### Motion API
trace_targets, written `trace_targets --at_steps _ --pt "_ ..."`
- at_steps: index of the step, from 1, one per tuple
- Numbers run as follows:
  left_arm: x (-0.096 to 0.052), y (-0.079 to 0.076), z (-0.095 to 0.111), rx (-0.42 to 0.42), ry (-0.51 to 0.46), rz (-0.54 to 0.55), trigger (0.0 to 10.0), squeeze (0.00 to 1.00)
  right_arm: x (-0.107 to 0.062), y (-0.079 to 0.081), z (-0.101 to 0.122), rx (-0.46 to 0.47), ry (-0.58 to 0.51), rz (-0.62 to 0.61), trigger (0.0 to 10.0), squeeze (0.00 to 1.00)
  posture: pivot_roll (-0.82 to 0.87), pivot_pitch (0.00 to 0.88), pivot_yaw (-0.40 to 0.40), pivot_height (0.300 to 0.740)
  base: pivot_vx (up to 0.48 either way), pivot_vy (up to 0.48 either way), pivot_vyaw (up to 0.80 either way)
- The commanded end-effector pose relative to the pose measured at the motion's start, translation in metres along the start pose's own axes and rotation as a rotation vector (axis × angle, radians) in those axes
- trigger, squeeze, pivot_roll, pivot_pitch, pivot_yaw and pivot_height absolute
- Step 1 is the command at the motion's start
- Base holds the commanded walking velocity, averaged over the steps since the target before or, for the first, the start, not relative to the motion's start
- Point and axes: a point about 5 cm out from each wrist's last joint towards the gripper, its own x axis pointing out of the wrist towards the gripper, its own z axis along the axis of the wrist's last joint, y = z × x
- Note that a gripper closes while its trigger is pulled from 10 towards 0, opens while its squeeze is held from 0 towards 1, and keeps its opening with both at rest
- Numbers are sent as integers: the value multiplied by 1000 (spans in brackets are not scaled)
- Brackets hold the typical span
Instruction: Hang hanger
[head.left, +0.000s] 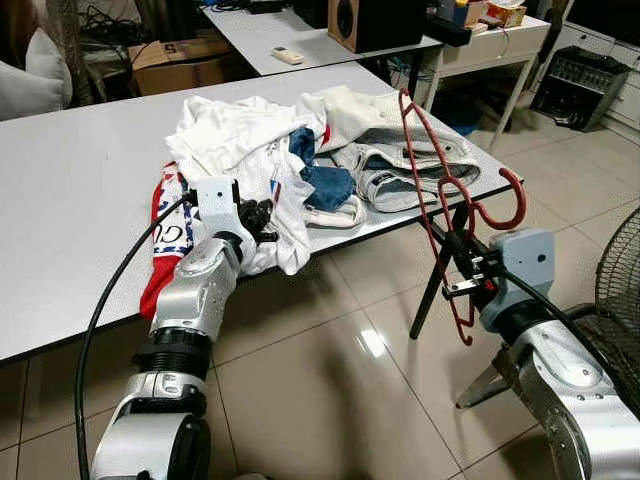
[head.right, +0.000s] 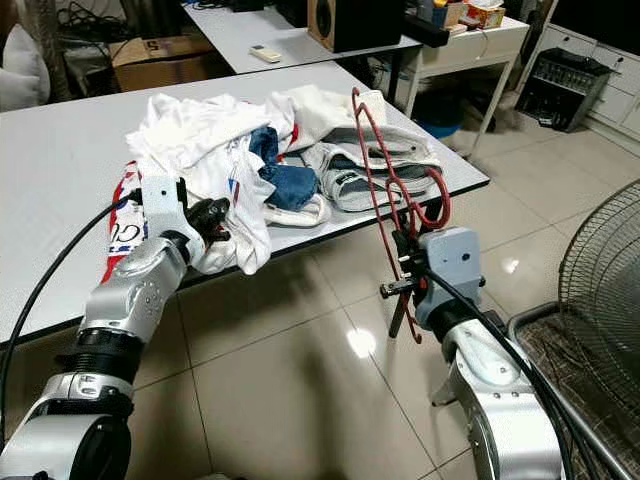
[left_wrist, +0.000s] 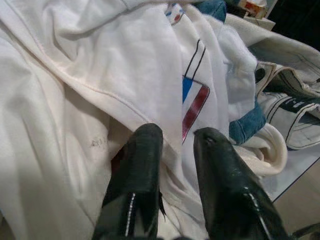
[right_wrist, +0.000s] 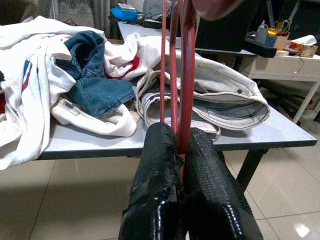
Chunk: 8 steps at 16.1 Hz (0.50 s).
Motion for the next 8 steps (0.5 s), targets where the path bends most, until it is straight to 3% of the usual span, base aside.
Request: trace_targets --at_steps 1,6,8 --pt "4 -2 0 9 6 4 1843 0 0 1 3 -7 -23 5 10000 0 -172 8 49 740 0 0 0" --pt "10 -2 -10 -2 44 29 1255 0 0 1 4 -10 -29 8 10000 0 -184 0 53 740 0 0 0" --pt "12 -4 -11 -28 33 27 0 0 0 1 4 -12 -30 10 10000 0 -188 0 53 740 0 0 0"
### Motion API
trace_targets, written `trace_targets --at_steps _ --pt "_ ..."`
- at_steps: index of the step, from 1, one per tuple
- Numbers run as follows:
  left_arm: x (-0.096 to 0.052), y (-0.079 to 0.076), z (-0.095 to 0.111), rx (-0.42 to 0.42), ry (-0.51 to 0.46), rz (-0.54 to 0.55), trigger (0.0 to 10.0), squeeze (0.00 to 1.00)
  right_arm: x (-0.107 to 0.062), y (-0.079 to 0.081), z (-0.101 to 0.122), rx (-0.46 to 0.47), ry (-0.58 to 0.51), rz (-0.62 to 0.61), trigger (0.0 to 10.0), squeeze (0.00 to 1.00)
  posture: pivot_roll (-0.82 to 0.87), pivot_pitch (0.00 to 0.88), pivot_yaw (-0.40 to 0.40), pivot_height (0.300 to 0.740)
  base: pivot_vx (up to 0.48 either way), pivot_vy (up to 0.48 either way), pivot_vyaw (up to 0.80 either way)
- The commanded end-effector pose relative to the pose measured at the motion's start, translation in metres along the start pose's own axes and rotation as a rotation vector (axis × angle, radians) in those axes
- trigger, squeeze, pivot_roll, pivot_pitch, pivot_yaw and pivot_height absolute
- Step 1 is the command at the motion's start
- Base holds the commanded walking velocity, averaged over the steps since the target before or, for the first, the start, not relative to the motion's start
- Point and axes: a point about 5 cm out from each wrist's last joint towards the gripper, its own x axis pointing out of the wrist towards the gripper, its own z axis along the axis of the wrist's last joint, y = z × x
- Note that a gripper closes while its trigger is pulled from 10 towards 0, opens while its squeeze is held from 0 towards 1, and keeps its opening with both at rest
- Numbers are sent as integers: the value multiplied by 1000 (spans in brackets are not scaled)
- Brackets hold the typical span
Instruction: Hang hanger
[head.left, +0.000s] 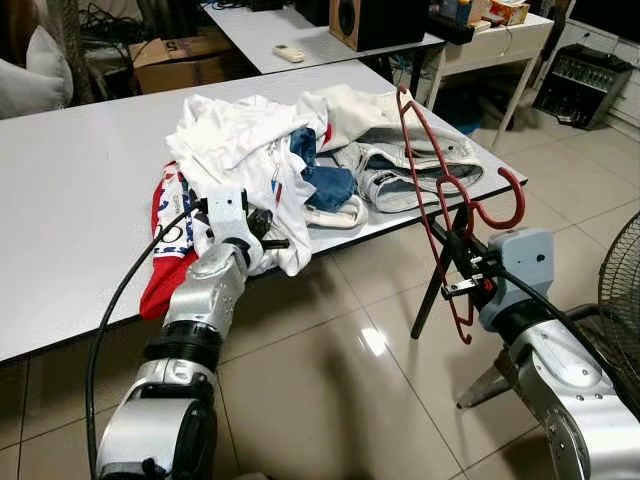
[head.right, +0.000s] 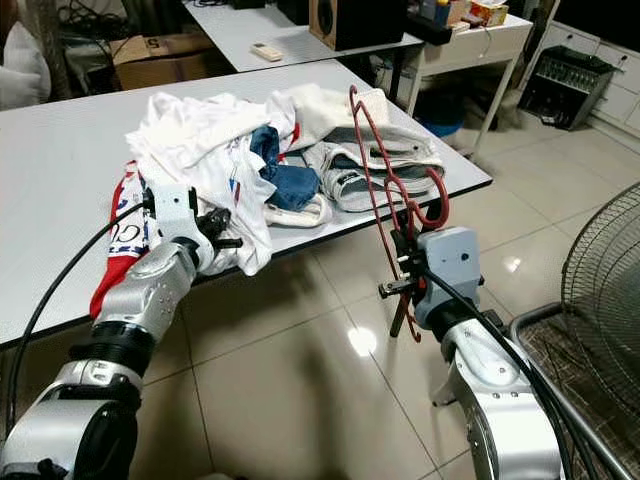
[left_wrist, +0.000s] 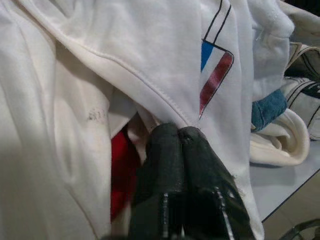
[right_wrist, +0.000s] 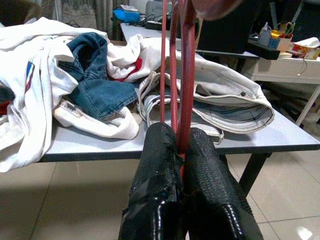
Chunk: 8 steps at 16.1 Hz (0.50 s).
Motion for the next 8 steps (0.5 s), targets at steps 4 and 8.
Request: trace_targets --at_steps 4,8 --pt "4 -4 8 -53 -49 -28 0 0 -1 0 3 -12 -18 9 10000 0 -190 0 51 740 0 0 0" --pt "2 -12 27 -153 -182 -139 0 0 -2 1 1 -12 -15 17 10000 0 -188 0 49 740 0 0 0"
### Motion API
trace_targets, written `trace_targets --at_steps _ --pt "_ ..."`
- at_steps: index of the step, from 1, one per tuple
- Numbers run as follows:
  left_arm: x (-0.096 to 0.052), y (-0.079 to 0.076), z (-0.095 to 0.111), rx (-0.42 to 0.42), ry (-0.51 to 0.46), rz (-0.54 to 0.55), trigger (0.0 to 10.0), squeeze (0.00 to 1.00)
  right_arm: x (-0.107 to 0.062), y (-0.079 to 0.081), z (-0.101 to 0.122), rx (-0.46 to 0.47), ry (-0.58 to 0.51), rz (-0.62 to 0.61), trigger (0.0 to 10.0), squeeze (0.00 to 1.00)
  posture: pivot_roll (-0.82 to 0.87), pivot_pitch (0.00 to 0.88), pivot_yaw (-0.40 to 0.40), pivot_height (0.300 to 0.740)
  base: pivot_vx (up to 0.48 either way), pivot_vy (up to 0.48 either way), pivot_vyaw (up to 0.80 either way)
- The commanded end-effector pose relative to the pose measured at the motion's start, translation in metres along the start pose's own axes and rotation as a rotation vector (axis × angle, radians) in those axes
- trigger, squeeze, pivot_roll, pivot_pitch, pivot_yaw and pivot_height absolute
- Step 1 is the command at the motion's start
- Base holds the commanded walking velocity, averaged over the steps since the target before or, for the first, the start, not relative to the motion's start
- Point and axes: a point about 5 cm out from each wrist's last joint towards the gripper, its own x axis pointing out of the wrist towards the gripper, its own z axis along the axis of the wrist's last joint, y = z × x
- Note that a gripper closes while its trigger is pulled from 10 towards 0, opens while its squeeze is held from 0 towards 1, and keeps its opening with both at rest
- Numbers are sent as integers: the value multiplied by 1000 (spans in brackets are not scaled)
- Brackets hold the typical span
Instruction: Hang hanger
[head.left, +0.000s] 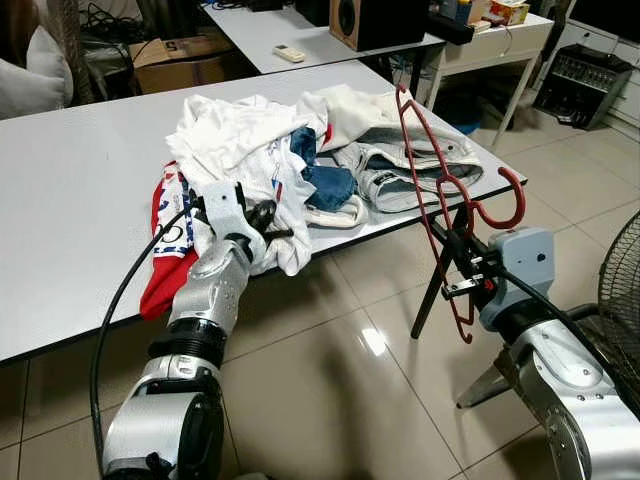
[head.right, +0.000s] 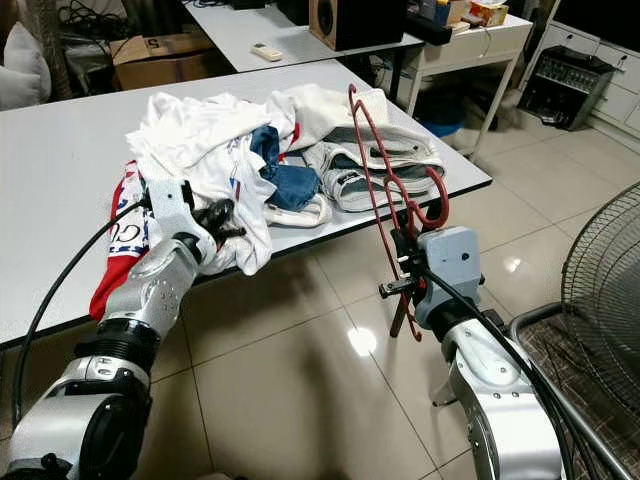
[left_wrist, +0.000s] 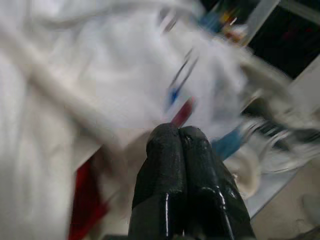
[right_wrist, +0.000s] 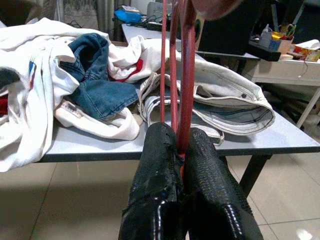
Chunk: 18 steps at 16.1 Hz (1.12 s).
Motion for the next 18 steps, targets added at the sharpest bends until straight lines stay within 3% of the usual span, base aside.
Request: trace_targets --at_steps 1,4,6,7,8,9,10,11,13,14,15,16,17,18 --pt "3 -9 18 -25 -84 -61 0 0 -1 2 1 -7 -10 13 10000 0 -188 0 49 740 0 0 0" --pt "2 -22 40 -41 -195 -191 0 0 -1 2 1 -9 -11 14 10000 0 -188 0 49 740 0 0 0" --pt "1 -24 45 17 -204 -213 0 0 -1 1 1 -10 -9 16 10000 0 -187 0 51 740 0 0 0" --pt "0 -18 51 307 -181 -199 10000 0 -1 1 0 -16 -7 20 10000 0 -186 0 52 740 0 0 0" --pt "-1 -13 56 524 -156 -211 10000 51 -1 0 0 -20 -6 21 10000 0 -184 0 51 740 0 0 0" --pt "-2 -12 58 631 -144 -227 10000 184 -1 -1 0 -21 -6 20 10000 0 -184 0 51 740 0 0 0" --pt "-5 -8 64 860 -106 -291 10000 1000 -1 -1 0 -22 -6 21 10000 0 -181 0 52 740 0 0 0" --pt "-7 -5 67 930 -89 -308 10000 1000 -1 -1 0 -23 -6 21 10000 0 -180 0 52 740 0 0 0" --pt "-8 4 68 1226 11 -363 10000 1000 0 0 0 -21 -7 31 10000 0 -176 0 49 740 0 0 0" --pt "-7 7 63 1327 60 -393 10000 1000 0 2 0 -17 -8 41 10000 0 -176 0 48 740 0 0 0" --pt "-7 8 58 1422 101 -425 10000 741 0 3 0 -10 -8 52 10000 0 -178 0 47 740 0 0 0" --pt "-7 10 55 1476 131 -446 10000 0 1 4 1 -8 -7 53 10000 0 -180 0 46 740 0 0 0" --pt "-5 18 53 1560 200 -436 10000 0 0 5 1 -2 -8 71 10000 0 -180 0 46 740 0 0 0" --pt "-5 19 53 1584 210 -433 10000 0 0 5 2 0 -8 74 10000 0 -180 0 46 740 0 0 0"
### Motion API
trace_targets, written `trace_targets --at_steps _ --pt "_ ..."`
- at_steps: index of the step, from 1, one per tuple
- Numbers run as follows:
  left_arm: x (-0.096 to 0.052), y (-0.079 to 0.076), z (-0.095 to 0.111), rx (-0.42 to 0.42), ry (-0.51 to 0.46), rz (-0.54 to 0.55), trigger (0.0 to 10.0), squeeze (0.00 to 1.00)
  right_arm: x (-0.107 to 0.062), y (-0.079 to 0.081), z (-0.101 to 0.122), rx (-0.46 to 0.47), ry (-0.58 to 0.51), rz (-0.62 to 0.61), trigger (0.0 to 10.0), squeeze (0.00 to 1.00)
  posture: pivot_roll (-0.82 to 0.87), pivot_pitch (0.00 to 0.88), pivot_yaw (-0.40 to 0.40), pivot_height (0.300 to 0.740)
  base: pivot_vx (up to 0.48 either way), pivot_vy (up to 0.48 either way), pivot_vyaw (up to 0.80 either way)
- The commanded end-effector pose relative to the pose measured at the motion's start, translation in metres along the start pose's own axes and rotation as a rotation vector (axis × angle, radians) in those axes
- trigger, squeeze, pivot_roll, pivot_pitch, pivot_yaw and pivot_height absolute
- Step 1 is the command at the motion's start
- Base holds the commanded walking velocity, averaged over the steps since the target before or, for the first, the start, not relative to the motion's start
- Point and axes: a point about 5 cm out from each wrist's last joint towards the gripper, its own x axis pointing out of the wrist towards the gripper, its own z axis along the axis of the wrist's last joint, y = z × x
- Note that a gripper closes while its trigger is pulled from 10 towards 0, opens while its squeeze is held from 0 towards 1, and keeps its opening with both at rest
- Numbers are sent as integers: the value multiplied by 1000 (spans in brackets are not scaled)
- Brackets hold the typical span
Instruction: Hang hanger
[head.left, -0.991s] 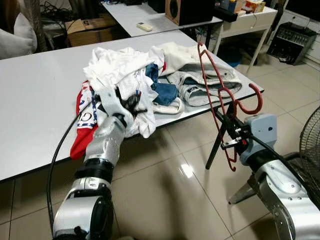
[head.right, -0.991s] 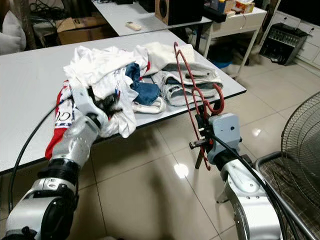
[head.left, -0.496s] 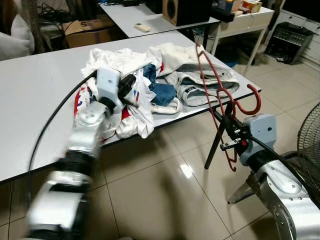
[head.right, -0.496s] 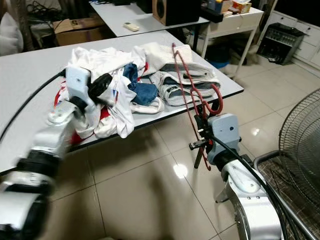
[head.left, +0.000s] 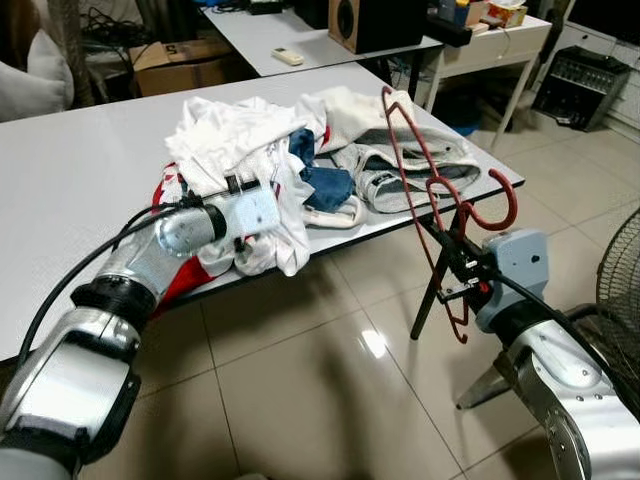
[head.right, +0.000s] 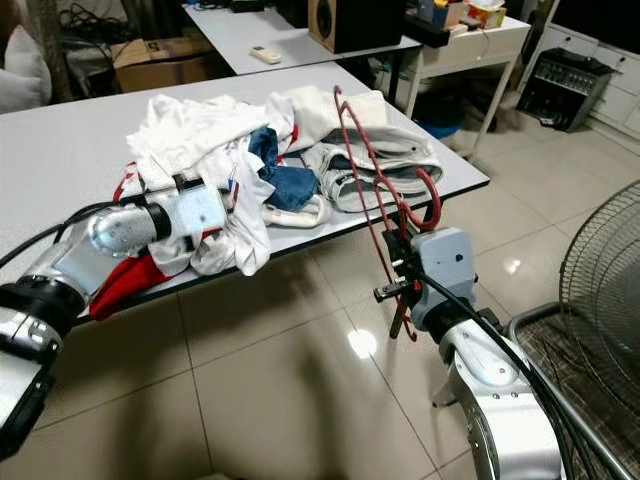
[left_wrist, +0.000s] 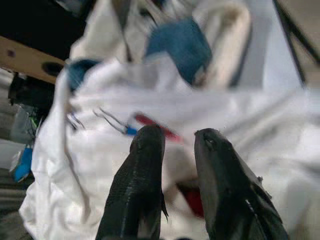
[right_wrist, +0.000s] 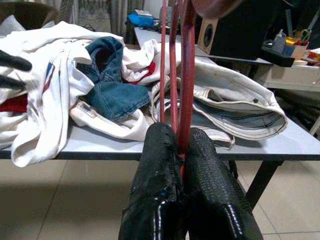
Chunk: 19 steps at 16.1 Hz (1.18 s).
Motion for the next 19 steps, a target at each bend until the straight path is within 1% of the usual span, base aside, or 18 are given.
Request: trace_targets --at_steps 1,2,3,5,6,8,10,14,16,17,18,19 --pt "-2 7 -3 47 25 8 10000 0 0 1 1 7 1 11 10000 0 -180 0 46 740 0 0 0" --pt "-1 9 -6 75 51 16 10000 0 -1 1 1 10 3 12 10000 0 -180 0 46 740 0 0 0" --pt "-1 13 -8 103 82 48 10000 0 -1 1 1 12 4 13 10000 0 -180 0 46 740 0 0 0" --pt "0 15 -11 127 122 65 10000 0 -1 1 1 13 3 14 10000 0 -189 0 44 740 0 0 0" --pt "1 12 -13 145 142 41 10000 0 -1 1 1 11 2 18 10000 0 -191 0 45 740 0 0 0" --pt "3 8 -15 167 168 32 10000 0 -1 2 2 5 2 22 10000 0 -193 0 47 740 0 0 0" --pt "5 8 -16 173 182 49 10000 0 -1 2 2 8 3 20 10000 0 -193 3 49 740 0 0 0" --pt "7 8 -16 155 206 101 10000 0 -2 2 1 11 5 20 10000 0 -195 7 53 740 0 0 0" --pt "9 6 -17 153 221 132 10000 0 -2 3 1 13 6 20 10000 0 -198 8 55 740 0 0 0" --pt "10 5 -16 146 217 136 8588 0 -2 3 1 12 5 21 10000 0 -198 8 55 740 0 0 0" --pt "10 5 -16 142 212 138 6549 0 -3 3 2 9 4 22 10000 0 -200 10 57 740 0 0 0" --pt "11 4 -15 140 207 141 3569 0 -3 3 2 5 4 24 10000 0 -200 10 57 740 0 0 0"
